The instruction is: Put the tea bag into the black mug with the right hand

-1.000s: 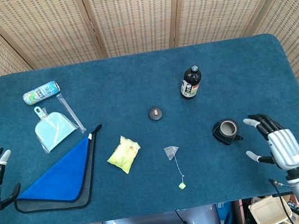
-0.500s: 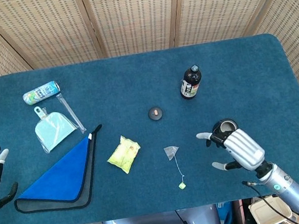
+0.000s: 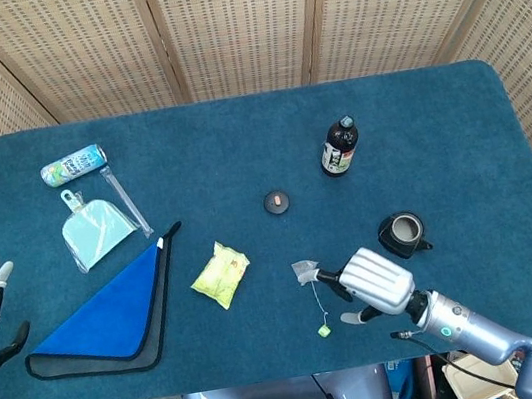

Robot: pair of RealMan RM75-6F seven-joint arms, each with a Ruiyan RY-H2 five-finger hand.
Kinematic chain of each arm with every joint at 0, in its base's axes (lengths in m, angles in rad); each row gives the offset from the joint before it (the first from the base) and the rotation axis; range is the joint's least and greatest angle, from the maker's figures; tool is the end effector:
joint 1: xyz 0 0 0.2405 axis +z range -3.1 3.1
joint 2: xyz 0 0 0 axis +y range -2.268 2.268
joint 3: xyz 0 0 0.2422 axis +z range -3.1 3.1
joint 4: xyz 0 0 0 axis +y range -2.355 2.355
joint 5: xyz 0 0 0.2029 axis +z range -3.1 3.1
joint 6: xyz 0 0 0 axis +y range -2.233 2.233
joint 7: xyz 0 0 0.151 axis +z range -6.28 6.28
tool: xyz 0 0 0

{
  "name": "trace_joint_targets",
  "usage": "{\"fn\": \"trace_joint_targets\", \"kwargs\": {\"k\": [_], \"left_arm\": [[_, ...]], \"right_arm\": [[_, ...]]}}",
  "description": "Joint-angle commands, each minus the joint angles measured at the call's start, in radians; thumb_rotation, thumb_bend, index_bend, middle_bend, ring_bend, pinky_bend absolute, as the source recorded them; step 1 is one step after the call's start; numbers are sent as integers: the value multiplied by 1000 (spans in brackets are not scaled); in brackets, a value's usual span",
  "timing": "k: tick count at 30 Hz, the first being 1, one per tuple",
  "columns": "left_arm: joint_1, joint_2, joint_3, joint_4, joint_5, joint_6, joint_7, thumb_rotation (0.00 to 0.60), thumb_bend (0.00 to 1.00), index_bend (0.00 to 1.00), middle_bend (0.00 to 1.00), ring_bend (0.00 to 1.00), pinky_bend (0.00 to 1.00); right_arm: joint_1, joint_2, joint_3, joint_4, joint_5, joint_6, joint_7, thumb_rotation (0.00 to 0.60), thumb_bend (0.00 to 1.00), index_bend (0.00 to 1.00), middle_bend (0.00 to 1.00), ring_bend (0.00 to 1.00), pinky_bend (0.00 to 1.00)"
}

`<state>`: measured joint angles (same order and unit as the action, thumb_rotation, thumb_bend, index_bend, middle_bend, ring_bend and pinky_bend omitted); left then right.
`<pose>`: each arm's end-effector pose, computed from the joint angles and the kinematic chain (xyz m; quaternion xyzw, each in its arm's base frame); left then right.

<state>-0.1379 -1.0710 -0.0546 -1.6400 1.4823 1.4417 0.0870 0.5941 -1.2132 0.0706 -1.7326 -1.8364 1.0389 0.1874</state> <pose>-0.2882 0.2026 0.1675 -0.6256 -0.3537 -0.3603 0.5947 -0.1217 -0.2564 0.0534 0.8001 -0.3202 0.4610 0.2116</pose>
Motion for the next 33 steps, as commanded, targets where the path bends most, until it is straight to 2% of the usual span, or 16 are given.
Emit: {"fn": "trace_joint_targets", "kwargs": {"k": [1, 5, 21, 33], "left_arm": [[-2, -1, 0, 2, 0, -2, 0, 600, 377, 0, 0, 0, 0], [-6, -5, 0, 9, 0, -9, -3, 600, 378, 0, 0, 0, 0], [-18, -17, 5, 24, 1, -30, -4, 600, 377, 0, 0, 0, 0], [-17, -22, 8, 36, -2, -29, -13, 600, 377, 0, 0, 0, 0]], "right_arm": [[20, -28, -4, 12, 15, -27, -24, 600, 215, 297, 814, 868, 899], [39, -64, -12, 36, 24, -50, -57, 600, 254, 340, 823, 880, 908], [95, -177, -62, 145, 73, -140, -112, 600, 353, 383, 827, 886, 912], [116, -225, -103, 199, 92, -154, -141, 600, 441, 444, 838, 894, 916]]}}
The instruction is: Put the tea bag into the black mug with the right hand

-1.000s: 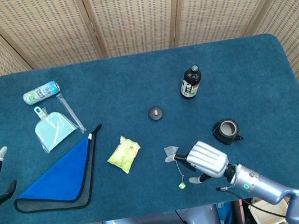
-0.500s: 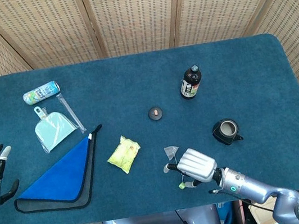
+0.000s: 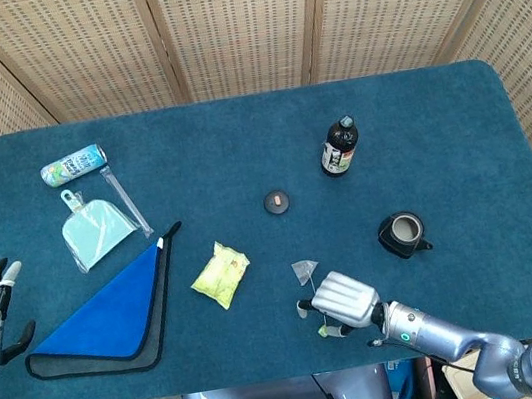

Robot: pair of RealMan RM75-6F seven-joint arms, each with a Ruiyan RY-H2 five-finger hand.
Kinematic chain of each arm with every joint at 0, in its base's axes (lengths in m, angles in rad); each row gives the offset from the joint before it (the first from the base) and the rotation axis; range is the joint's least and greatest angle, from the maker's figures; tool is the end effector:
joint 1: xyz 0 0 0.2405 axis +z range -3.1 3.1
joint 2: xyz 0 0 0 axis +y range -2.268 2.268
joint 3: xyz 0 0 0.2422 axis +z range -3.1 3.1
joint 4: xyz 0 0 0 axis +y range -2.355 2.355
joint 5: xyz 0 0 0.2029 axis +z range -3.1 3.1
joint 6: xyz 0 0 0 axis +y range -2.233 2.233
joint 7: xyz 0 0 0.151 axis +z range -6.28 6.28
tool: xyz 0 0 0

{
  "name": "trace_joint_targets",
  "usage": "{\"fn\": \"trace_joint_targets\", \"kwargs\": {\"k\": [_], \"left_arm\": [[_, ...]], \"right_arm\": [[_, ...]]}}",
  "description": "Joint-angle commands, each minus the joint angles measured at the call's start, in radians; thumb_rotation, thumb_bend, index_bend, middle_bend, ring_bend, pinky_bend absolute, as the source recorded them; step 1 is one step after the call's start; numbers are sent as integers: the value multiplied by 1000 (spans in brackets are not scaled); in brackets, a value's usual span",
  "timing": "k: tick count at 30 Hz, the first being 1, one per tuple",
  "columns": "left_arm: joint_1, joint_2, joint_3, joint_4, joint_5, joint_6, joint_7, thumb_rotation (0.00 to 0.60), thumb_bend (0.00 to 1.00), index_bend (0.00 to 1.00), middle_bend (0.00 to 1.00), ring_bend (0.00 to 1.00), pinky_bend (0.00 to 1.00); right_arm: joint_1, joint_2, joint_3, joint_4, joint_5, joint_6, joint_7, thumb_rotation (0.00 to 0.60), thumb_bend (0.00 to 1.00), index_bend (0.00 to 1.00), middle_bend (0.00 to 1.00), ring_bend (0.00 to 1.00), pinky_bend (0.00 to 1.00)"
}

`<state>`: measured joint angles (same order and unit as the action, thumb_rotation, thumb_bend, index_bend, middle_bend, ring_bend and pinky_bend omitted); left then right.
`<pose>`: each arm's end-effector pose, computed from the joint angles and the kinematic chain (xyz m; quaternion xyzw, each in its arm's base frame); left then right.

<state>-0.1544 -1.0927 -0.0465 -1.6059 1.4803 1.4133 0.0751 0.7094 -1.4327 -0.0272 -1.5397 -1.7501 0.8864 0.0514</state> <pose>-0.2928 0.2064 0.1593 -0.6343 -0.3593 -0.3534 0.5863 -0.1352 -0.2570 -0.0268 0.8638 -0.2954 0.3591 0.1942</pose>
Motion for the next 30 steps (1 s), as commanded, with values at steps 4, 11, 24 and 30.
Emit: {"fn": "trace_joint_targets", "kwargs": {"k": [4, 11, 24, 30], "left_arm": [[-1, -3, 1, 6, -1, -3, -3, 600, 378, 0, 0, 0, 0], [-2, -7, 2, 11, -1, -3, -8, 600, 377, 0, 0, 0, 0], [0, -10, 5, 19, 2, -2, -17, 600, 378, 0, 0, 0, 0], [0, -13, 6, 25, 0, -2, -23, 600, 378, 0, 0, 0, 0]], "right_arm": [[0, -15, -14, 20, 14, 2, -24, 600, 451, 444, 838, 894, 916], [1, -30, -30, 38, 23, -1, -51, 600, 451, 444, 839, 894, 916], [-3, -57, -58, 60, 22, 5, -84, 600, 451, 456, 840, 895, 916], [-1, -72, -68, 74, 30, -4, -93, 600, 451, 463, 840, 896, 916]]}}
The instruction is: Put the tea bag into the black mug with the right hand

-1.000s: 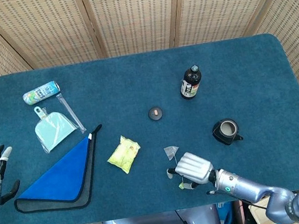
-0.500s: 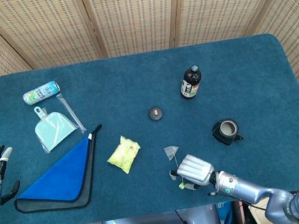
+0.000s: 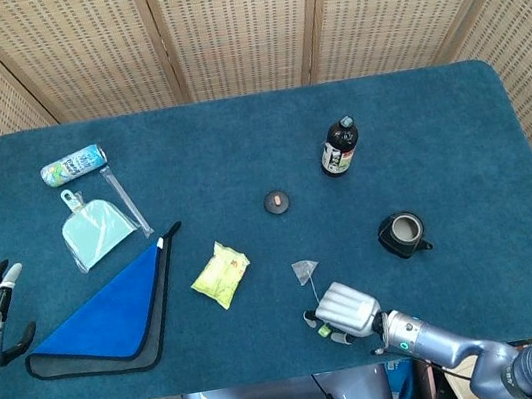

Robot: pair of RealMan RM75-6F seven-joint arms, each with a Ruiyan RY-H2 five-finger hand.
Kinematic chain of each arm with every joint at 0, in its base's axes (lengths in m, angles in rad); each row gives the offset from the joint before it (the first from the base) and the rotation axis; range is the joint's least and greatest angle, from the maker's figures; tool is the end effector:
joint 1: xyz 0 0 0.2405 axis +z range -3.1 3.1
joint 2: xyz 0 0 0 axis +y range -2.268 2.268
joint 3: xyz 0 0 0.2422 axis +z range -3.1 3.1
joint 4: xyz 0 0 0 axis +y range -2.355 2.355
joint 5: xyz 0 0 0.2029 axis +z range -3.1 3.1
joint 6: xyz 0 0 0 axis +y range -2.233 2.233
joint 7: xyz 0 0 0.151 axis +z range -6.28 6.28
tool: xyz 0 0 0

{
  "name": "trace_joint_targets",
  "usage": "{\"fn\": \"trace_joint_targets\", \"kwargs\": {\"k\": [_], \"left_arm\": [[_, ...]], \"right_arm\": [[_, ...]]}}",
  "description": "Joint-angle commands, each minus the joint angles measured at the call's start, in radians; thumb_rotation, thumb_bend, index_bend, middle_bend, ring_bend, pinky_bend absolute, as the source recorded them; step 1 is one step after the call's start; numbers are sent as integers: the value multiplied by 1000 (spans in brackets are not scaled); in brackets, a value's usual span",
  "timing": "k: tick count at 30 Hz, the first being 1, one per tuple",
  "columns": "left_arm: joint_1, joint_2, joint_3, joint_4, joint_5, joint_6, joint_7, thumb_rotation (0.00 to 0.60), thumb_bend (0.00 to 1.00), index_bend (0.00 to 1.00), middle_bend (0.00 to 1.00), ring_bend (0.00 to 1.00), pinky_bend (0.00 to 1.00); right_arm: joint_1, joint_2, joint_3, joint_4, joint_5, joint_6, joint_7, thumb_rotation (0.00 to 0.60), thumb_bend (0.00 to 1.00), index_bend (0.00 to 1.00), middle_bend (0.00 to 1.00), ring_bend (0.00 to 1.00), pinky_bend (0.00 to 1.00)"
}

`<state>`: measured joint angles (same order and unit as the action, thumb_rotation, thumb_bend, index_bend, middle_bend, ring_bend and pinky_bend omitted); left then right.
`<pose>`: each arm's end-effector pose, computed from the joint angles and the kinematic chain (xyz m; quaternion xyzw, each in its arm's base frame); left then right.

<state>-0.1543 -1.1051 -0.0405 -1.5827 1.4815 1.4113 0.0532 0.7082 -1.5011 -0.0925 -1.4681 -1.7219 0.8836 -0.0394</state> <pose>-0.2970 0.2056 0.1567 -0.6333 -0.3649 -0.3541 0.5834 -0.1530 -0.2460 -0.0493 0.8842 -0.2728 0.3208 0.2019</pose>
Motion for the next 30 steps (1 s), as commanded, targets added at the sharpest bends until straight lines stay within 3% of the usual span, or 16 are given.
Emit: {"fn": "trace_joint_targets", "kwargs": {"k": [1, 30], "left_arm": [[0, -1, 1, 2, 0, -1, -3, 600, 378, 0, 0, 0, 0], [1, -9, 3, 15, -3, -3, -11, 600, 378, 0, 0, 0, 0]], "right_arm": [[0, -5, -4, 4, 2, 0, -4, 600, 451, 466, 840, 896, 916], [-1, -35, -29, 48, 18, 11, 9, 600, 453, 476, 840, 895, 916]]}}
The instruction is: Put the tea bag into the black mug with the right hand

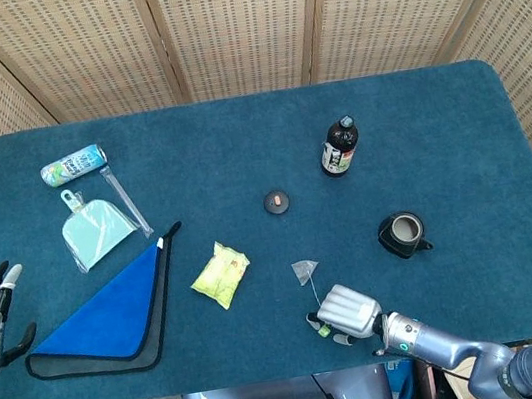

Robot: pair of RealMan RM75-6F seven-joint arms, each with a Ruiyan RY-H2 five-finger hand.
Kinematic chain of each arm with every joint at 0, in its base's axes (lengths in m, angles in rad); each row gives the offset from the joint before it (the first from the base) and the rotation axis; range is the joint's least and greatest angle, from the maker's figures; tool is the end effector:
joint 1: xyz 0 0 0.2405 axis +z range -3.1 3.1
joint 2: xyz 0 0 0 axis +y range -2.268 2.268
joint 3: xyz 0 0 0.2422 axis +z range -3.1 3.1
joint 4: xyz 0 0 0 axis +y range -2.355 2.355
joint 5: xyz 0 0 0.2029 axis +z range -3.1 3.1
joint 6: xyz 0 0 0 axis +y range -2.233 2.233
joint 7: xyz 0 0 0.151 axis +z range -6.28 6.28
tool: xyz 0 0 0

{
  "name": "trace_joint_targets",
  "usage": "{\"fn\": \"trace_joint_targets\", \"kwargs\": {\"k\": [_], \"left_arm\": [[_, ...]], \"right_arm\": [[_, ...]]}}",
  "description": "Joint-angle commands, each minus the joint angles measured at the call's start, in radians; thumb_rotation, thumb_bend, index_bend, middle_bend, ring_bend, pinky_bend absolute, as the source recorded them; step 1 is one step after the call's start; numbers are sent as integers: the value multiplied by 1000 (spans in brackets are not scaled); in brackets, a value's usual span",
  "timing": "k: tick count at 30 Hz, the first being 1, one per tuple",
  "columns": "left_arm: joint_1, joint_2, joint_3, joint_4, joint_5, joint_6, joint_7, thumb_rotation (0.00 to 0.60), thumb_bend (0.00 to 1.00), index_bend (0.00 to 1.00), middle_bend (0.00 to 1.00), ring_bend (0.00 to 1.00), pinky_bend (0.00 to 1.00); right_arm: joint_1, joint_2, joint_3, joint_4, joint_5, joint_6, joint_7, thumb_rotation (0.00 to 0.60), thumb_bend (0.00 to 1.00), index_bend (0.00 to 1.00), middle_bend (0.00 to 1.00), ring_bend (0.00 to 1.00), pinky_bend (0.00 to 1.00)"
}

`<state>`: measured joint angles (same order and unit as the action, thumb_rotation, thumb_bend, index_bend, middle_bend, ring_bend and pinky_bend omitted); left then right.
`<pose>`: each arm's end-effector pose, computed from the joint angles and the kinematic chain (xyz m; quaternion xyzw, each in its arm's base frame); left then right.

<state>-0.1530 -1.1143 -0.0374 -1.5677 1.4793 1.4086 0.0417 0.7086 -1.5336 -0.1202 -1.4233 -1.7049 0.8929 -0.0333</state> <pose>-0.3002 0.2049 0.1547 -0.6320 -0.3693 -0.3531 0.5826 -0.1617 -0.2442 -0.0577 0.8853 -0.2792 0.3110 0.2038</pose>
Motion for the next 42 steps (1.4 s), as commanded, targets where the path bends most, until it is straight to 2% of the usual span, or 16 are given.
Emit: {"fn": "trace_joint_targets", "kwargs": {"k": [1, 42], "left_arm": [[0, 1, 0, 0, 0, 0, 0, 600, 378, 0, 0, 0, 0], [4, 0, 2, 2, 1, 6, -4, 600, 378, 0, 0, 0, 0]], "right_arm": [[-2, -4, -2, 6, 0, 3, 5, 600, 454, 477, 839, 895, 916], [-9, -19, -17, 27, 5, 20, 24, 600, 542, 516, 842, 896, 916]]}}
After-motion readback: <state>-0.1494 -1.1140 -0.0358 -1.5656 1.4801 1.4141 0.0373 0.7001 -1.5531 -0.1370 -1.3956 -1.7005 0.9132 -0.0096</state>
